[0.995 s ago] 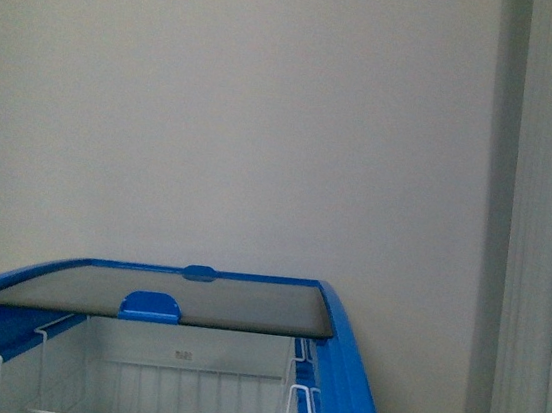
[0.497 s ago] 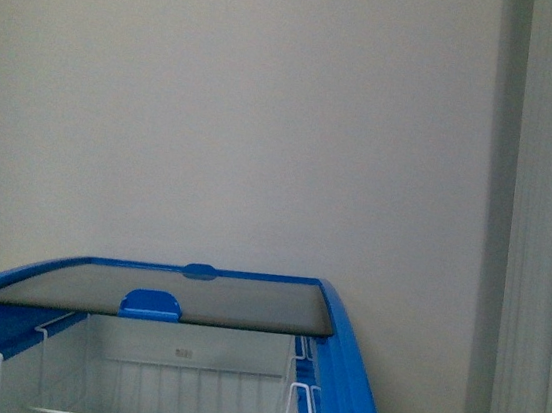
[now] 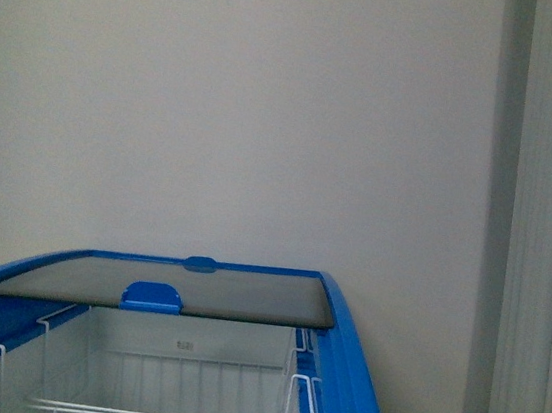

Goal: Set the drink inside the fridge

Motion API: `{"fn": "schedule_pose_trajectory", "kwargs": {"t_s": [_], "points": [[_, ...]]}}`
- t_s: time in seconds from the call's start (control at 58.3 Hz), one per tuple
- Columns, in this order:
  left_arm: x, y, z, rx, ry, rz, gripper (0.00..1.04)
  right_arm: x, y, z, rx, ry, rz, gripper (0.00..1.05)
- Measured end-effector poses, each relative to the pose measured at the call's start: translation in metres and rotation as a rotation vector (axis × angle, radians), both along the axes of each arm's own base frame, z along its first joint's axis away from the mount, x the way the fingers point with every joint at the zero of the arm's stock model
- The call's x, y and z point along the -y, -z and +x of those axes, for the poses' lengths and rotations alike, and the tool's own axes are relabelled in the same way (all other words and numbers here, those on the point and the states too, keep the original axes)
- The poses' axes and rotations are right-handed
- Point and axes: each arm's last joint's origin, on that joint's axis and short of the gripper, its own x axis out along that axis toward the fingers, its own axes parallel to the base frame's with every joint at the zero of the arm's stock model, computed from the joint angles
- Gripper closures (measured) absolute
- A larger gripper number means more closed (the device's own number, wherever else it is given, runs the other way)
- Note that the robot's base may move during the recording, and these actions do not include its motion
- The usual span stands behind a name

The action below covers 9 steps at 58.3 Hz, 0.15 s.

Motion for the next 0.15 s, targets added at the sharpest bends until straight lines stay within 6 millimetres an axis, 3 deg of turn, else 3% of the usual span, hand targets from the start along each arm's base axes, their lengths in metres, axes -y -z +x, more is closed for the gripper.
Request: {"fn": "schedule_pose_trajectory", "kwargs": {"t_s": [0.154], "points": [[0.0,0.0,0.0,0.0,0.0,0.0,0.08,0.0,0.0,0.0,0.0,0.0,0.0,0.08]]}}
